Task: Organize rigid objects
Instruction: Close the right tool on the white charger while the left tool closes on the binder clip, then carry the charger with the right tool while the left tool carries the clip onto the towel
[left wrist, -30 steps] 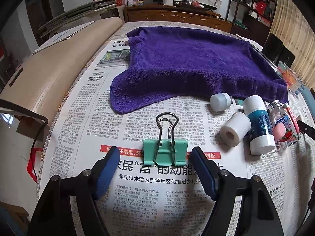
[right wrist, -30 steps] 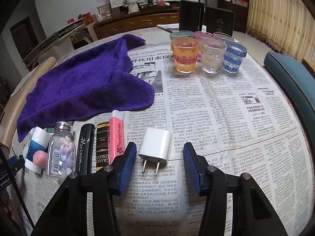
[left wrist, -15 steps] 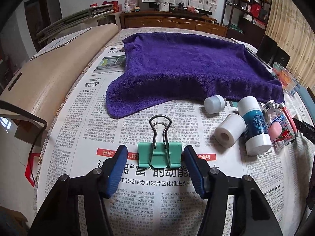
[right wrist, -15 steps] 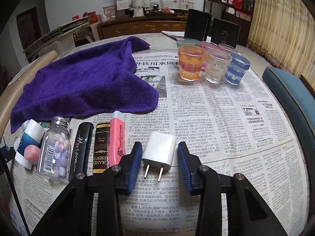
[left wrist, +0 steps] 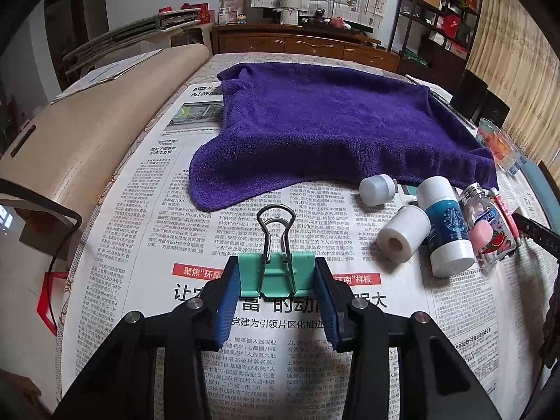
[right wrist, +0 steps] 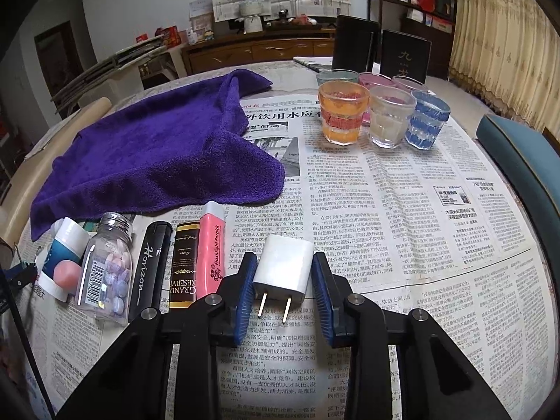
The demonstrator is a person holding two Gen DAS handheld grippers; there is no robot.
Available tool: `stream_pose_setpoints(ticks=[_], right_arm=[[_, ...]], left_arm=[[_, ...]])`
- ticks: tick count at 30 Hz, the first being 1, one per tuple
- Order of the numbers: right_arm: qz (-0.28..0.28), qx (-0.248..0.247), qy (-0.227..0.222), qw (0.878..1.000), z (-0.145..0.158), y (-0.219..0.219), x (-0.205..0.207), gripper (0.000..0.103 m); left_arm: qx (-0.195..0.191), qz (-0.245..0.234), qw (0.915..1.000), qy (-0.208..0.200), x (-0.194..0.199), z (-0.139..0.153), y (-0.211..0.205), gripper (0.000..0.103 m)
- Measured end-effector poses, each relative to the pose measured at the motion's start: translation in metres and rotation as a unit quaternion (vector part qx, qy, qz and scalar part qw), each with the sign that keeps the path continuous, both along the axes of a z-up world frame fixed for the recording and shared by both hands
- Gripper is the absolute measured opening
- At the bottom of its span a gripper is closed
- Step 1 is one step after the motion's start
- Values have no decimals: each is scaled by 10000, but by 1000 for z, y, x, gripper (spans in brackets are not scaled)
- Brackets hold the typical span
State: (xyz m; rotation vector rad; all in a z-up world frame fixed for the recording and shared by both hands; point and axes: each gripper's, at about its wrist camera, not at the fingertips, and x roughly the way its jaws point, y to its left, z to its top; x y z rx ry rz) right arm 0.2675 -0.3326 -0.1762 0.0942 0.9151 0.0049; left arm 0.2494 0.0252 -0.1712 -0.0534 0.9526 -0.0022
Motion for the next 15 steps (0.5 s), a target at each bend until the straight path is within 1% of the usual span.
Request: stream_pose_setpoints(ticks=[7, 15], right_arm=[[37, 119, 37, 9999, 0, -1, -1, 32], [99, 160, -6, 9998, 8, 1, -5, 32]], left_arm=[[123, -56, 9999, -12, -1, 0, -4, 39], [71, -66, 9999, -118, -5, 11, -2, 39]])
